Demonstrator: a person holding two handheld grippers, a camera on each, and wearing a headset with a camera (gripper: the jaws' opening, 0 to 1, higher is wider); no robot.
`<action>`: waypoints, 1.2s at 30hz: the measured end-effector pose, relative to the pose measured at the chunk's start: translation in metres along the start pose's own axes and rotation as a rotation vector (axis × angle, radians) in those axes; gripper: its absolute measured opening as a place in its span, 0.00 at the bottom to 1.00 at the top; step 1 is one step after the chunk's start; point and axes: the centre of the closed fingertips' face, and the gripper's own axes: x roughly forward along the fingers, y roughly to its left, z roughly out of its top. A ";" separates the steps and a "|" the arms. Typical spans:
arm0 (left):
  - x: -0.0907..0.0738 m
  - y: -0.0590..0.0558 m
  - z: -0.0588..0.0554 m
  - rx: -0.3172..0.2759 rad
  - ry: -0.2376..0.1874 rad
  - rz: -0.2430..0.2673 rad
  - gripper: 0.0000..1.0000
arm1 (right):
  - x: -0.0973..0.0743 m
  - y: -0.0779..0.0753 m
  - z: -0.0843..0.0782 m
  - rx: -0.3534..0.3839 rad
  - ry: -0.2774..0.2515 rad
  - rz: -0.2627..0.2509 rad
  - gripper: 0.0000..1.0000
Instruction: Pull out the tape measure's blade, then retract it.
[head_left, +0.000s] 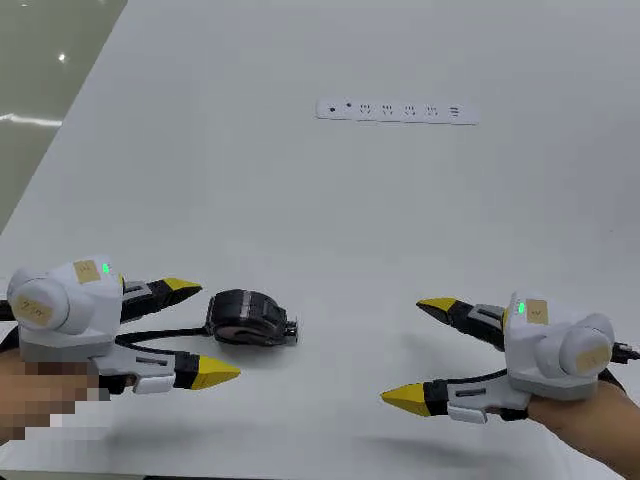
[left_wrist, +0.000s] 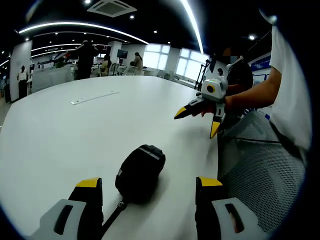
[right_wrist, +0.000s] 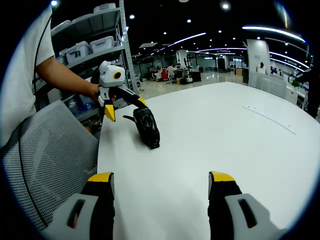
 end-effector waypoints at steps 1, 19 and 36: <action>0.001 0.001 0.000 0.001 0.003 -0.002 0.72 | 0.001 0.001 0.000 -0.001 0.001 0.003 0.77; 0.014 0.013 -0.009 0.022 0.056 -0.041 0.50 | 0.002 0.001 0.002 0.026 -0.017 0.010 0.76; 0.022 0.013 -0.011 0.043 0.083 -0.076 0.35 | 0.001 0.005 -0.001 0.043 -0.018 0.022 0.74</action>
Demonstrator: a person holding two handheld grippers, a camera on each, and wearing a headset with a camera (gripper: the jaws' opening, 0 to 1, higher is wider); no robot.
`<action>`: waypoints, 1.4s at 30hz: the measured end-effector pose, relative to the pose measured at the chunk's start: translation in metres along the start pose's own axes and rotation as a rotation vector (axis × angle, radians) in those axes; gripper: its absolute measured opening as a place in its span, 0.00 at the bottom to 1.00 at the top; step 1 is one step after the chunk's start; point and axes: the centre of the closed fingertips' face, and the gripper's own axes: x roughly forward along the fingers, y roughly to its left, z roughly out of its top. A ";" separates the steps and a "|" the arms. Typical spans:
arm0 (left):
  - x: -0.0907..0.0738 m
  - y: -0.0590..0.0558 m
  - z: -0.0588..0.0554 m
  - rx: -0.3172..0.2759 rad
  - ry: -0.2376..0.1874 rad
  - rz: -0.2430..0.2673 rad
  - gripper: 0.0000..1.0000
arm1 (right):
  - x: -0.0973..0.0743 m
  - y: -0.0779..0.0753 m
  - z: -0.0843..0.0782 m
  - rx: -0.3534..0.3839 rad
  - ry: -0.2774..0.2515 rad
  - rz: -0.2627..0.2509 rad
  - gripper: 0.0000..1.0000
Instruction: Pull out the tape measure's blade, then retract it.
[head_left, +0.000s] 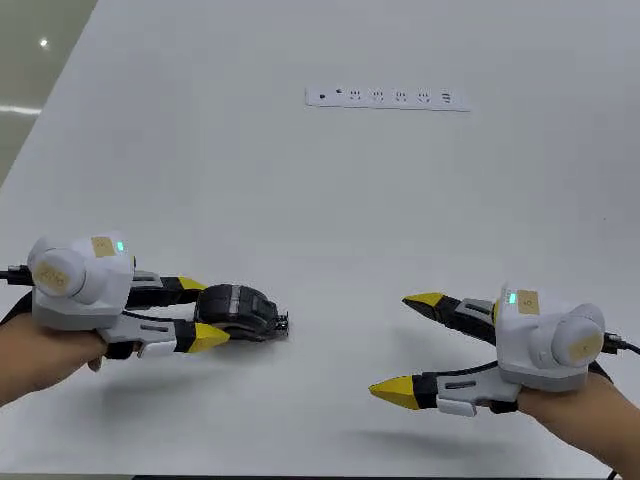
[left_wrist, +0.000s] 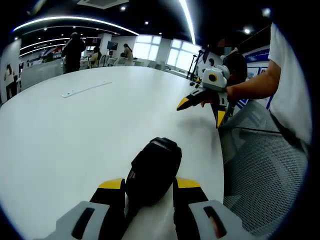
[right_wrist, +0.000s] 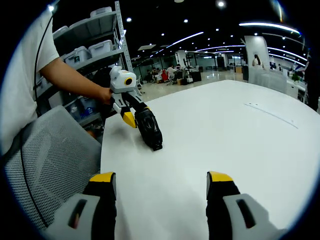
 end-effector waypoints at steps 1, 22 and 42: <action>0.000 0.001 0.000 0.003 0.002 0.001 0.34 | 0.000 0.000 0.000 0.001 0.000 0.000 0.74; 0.004 -0.001 0.002 0.150 0.053 -0.033 0.31 | 0.024 -0.001 0.002 -0.061 0.025 0.057 0.70; 0.005 0.001 -0.001 0.238 0.115 -0.036 0.30 | 0.072 0.002 0.003 -0.170 0.072 0.125 0.59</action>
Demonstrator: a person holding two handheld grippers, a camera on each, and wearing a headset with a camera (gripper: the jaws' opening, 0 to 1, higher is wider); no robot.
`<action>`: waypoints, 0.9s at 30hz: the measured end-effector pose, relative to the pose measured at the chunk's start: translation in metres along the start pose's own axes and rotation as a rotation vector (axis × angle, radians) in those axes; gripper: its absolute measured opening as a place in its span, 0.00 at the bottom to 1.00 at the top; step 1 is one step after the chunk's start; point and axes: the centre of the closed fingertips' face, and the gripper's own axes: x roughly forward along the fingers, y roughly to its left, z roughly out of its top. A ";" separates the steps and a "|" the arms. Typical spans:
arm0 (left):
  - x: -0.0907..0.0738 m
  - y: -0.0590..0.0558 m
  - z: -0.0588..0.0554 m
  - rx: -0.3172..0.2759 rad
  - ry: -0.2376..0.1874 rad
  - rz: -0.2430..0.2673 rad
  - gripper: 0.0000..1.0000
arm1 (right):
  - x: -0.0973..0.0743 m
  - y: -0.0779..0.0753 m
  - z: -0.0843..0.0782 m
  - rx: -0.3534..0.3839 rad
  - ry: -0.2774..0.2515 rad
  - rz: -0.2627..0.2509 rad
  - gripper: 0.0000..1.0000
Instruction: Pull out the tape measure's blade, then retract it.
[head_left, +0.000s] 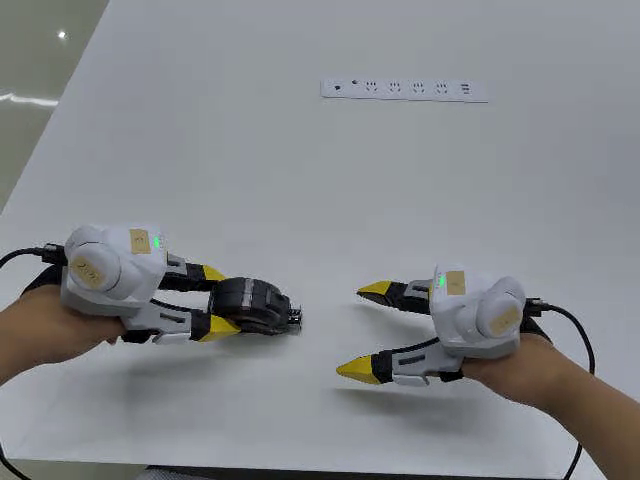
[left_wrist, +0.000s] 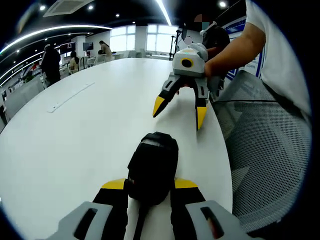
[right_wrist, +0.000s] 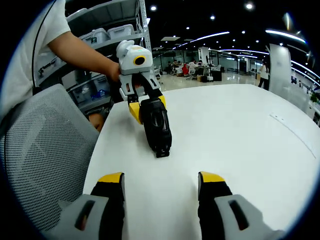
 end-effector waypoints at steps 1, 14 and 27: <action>0.000 0.000 0.000 -0.002 0.001 -0.001 0.30 | 0.002 -0.001 0.000 -0.001 0.000 -0.001 0.59; 0.000 0.000 -0.001 -0.003 0.006 -0.004 0.30 | 0.027 0.001 0.002 -0.039 -0.001 0.028 0.49; 0.001 0.000 -0.001 -0.002 0.022 -0.016 0.30 | 0.047 0.001 0.010 -0.028 -0.046 0.027 0.39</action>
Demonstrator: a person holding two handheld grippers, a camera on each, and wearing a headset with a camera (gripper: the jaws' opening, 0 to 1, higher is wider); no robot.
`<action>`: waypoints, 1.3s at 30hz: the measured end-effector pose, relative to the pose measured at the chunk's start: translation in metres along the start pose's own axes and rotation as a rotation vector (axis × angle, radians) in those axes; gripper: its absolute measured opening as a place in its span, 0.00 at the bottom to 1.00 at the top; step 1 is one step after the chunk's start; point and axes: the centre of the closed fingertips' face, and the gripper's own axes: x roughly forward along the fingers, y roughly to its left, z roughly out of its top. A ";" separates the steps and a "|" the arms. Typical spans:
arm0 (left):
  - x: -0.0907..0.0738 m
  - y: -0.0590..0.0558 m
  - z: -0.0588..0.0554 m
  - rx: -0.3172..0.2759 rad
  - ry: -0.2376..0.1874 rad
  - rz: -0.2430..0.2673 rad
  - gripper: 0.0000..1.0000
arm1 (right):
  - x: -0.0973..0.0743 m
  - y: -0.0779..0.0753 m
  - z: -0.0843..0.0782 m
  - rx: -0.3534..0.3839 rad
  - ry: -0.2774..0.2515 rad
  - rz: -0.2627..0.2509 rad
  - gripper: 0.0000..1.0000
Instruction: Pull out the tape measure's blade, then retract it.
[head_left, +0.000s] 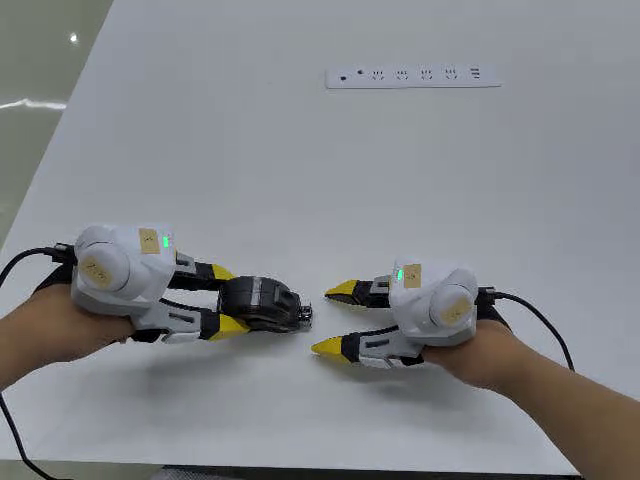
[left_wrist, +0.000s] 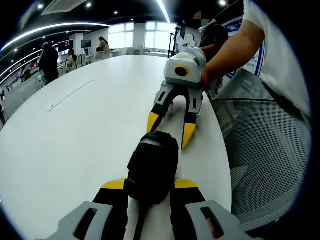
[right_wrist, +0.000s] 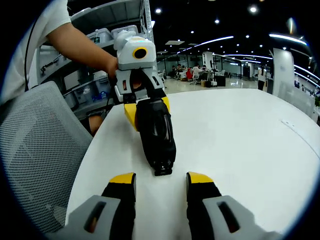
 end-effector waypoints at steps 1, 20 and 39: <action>0.000 0.000 0.000 0.000 0.000 0.000 0.30 | 0.002 0.000 0.001 -0.004 0.000 0.000 0.37; 0.001 0.000 0.000 0.003 0.004 -0.005 0.30 | 0.012 -0.006 0.003 -0.037 -0.004 0.015 0.22; 0.001 0.000 0.000 0.012 0.011 -0.011 0.30 | 0.016 -0.002 0.003 -0.068 0.001 0.053 0.15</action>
